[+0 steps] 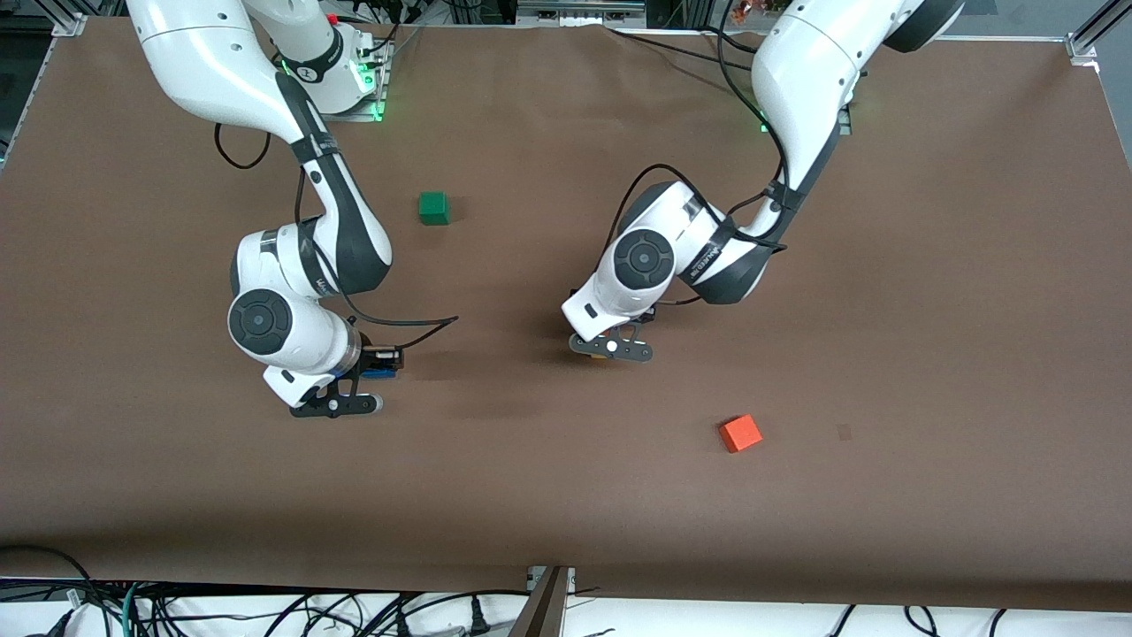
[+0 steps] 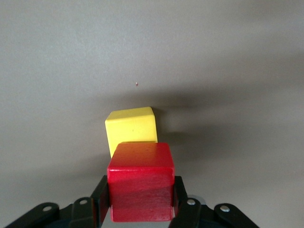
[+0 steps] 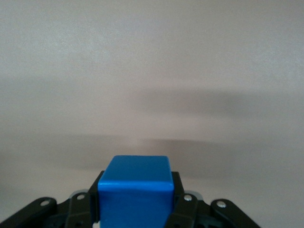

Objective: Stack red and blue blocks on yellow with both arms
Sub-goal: 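Lower the red cube onto the yellow cube with the left gripper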

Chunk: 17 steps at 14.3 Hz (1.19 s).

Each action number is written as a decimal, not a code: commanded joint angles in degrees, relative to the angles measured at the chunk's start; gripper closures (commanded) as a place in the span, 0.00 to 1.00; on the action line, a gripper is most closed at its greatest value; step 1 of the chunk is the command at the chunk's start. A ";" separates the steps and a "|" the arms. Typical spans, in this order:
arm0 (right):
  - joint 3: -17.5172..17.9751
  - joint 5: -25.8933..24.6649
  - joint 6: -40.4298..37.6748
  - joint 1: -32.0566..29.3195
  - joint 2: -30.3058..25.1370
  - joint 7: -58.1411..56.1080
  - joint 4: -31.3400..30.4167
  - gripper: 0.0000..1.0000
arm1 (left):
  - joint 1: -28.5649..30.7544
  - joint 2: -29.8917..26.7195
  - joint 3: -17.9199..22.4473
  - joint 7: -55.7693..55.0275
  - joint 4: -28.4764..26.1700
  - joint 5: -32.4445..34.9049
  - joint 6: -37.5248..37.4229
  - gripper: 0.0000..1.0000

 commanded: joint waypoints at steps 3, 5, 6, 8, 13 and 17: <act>0.37 -0.44 0.74 -0.18 0.71 -0.87 1.47 0.79 | -1.94 1.25 2.66 -1.35 3.35 1.10 -0.51 1.00; 0.28 -0.35 0.66 -0.18 0.71 -0.88 1.47 0.79 | -2.11 1.34 3.01 -3.10 4.05 1.19 -0.51 1.00; 0.28 -0.35 0.66 -0.18 0.71 -0.88 1.47 0.79 | -2.02 1.34 3.01 -3.63 4.05 1.19 -0.51 1.00; 0.28 -0.35 0.66 -0.18 0.71 -0.88 1.47 0.79 | -2.02 1.43 3.36 -3.81 4.05 1.19 -0.60 1.00; 0.72 -0.09 -0.04 0.79 0.10 -0.09 1.65 0.79 | -2.37 1.86 3.80 -4.52 3.88 1.28 -0.51 1.00; 0.63 0.09 -3.28 2.20 0.01 0.61 4.63 0.79 | -2.46 2.31 3.97 -4.60 3.96 1.28 -0.51 1.00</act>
